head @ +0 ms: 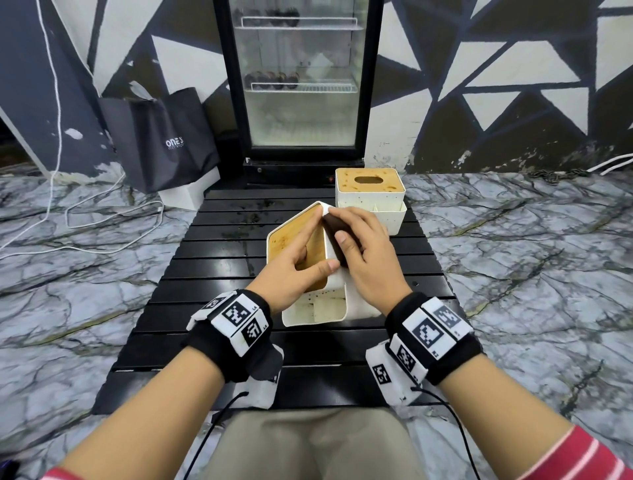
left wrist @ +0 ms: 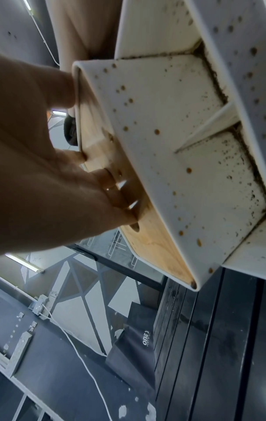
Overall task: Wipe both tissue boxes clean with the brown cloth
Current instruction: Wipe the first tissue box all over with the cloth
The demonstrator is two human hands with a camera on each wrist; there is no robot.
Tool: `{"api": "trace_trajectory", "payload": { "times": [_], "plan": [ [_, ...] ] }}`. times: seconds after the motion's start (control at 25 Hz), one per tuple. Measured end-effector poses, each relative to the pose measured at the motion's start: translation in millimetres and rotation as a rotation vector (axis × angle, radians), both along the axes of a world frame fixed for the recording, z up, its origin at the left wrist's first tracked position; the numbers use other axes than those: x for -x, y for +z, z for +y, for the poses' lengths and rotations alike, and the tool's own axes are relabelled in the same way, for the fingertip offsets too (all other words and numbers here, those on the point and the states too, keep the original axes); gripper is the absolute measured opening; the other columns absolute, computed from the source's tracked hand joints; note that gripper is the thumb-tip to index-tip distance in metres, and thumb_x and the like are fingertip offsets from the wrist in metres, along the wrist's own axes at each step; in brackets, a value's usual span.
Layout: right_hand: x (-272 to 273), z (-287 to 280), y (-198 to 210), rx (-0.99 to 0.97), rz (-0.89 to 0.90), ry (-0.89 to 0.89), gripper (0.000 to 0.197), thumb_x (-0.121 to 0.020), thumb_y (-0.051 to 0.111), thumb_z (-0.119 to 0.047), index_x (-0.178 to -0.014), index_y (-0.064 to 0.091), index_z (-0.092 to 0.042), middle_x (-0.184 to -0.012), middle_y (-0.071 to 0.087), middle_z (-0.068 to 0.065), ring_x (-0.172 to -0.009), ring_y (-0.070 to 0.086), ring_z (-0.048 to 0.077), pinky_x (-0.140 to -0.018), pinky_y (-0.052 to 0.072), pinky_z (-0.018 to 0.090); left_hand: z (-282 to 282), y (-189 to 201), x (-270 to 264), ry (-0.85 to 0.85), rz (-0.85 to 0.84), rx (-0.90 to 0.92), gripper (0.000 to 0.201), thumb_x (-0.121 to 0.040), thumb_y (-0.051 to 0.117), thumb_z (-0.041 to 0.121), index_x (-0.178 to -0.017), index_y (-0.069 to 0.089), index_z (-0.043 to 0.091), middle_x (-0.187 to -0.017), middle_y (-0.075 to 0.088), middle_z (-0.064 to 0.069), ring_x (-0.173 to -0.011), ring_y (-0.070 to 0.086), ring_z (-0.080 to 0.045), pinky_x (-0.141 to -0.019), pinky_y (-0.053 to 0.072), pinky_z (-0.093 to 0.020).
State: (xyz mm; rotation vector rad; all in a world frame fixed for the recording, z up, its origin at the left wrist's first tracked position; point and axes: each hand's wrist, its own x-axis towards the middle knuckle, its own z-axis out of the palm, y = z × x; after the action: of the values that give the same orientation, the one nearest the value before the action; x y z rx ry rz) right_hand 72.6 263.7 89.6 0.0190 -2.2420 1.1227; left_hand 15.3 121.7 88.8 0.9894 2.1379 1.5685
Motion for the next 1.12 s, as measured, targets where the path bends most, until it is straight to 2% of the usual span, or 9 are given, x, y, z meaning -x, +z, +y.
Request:
{"api": "trace_trajectory", "payload": {
  "times": [0.08, 0.2, 0.32, 0.4, 0.56, 0.64, 0.76, 0.96, 1.12],
  "plan": [
    [7, 5, 4, 0.005, -0.015, 0.006, 0.039, -0.089, 0.039, -0.025, -0.126, 0.051, -0.022, -0.124, 0.049, 0.0, -0.119, 0.04, 0.021, -0.101, 0.029, 0.028, -1, -3, 3, -0.021, -0.048, -0.042, 0.078, -0.088, 0.063, 0.027, -0.146, 0.013, 0.043, -0.14, 0.041, -0.024, -0.12, 0.041, -0.021, -0.078, 0.048, -0.017],
    [11, 8, 3, 0.025, 0.004, 0.02, 0.039, -0.089, 0.04, -0.024, -0.127, 0.051, -0.021, -0.125, 0.049, 0.0, -0.121, 0.041, 0.018, -0.106, 0.03, 0.034, -2, -7, 6, -0.041, -0.083, -0.067, 0.081, -0.084, 0.064, 0.033, -0.146, 0.014, 0.045, -0.141, 0.046, -0.012, -0.123, 0.047, -0.027, -0.088, 0.044, -0.018],
    [6, 8, -8, 0.067, -0.008, -0.007, 0.04, -0.089, 0.04, -0.027, -0.127, 0.05, -0.023, -0.124, 0.048, -0.002, -0.12, 0.041, 0.018, -0.106, 0.031, 0.033, -2, -9, 5, -0.026, -0.1, -0.097, 0.08, -0.08, 0.062, 0.036, -0.143, 0.014, 0.05, -0.142, 0.046, 0.003, -0.124, 0.05, -0.014, -0.101, 0.043, -0.025],
    [-1, 6, -18, 0.078, -0.035, -0.027, 0.04, -0.089, 0.04, -0.028, -0.128, 0.049, -0.025, -0.123, 0.047, -0.006, -0.12, 0.039, 0.018, -0.103, 0.029, 0.028, -2, -9, 5, -0.01, -0.114, -0.126, 0.077, -0.081, 0.062, 0.036, -0.137, 0.014, 0.057, -0.142, 0.047, 0.006, -0.126, 0.049, -0.012, -0.103, 0.043, -0.031],
    [-19, 3, -32, 0.07, -0.043, -0.058, 0.039, -0.09, 0.04, -0.028, -0.127, 0.05, -0.025, -0.121, 0.045, -0.011, -0.119, 0.038, 0.015, -0.099, 0.026, 0.023, -4, -9, 5, 0.003, -0.139, -0.149, 0.077, -0.083, 0.066, 0.037, -0.133, 0.013, 0.06, -0.138, 0.051, -0.002, -0.122, 0.053, -0.014, -0.101, 0.045, -0.032],
    [-28, -2, -35, 0.076, -0.044, -0.075, 0.038, -0.09, 0.04, -0.026, -0.127, 0.05, -0.023, -0.12, 0.044, -0.012, -0.117, 0.036, 0.011, -0.099, 0.025, 0.023, -4, -10, 5, 0.043, -0.128, -0.15, 0.075, -0.081, 0.066, 0.041, -0.131, 0.015, 0.064, -0.138, 0.049, -0.002, -0.122, 0.053, -0.016, -0.094, 0.049, -0.025],
    [-41, -14, -39, 0.051, -0.048, -0.076, 0.038, -0.091, 0.04, -0.024, -0.127, 0.05, -0.021, -0.125, 0.048, -0.004, -0.118, 0.035, 0.01, -0.102, 0.024, 0.023, -4, -12, 5, 0.068, -0.107, -0.135, 0.077, -0.088, 0.06, 0.031, -0.143, 0.01, 0.05, -0.133, 0.052, -0.005, -0.115, 0.056, -0.015, -0.079, 0.049, -0.013],
    [-41, -12, -40, 0.048, -0.053, -0.062, 0.038, -0.091, 0.039, -0.026, -0.127, 0.051, -0.021, -0.128, 0.049, 0.0, -0.122, 0.035, 0.016, -0.105, 0.023, 0.025, -9, -12, 3, 0.099, -0.12, -0.162, 0.075, -0.093, 0.052, 0.015, -0.147, 0.007, 0.041, -0.115, 0.056, 0.013, -0.09, 0.062, 0.011, -0.071, 0.047, -0.007],
    [-35, -25, -34, 0.048, -0.063, -0.045, 0.039, -0.091, 0.038, -0.026, -0.128, 0.05, -0.02, -0.128, 0.048, 0.0, -0.122, 0.033, 0.015, -0.102, 0.019, 0.015, -13, -12, 4, 0.096, -0.116, -0.154, 0.076, -0.092, 0.052, 0.02, -0.146, 0.004, 0.043, -0.121, 0.051, 0.019, -0.099, 0.058, 0.013, -0.074, 0.045, -0.005]
  ]
}}
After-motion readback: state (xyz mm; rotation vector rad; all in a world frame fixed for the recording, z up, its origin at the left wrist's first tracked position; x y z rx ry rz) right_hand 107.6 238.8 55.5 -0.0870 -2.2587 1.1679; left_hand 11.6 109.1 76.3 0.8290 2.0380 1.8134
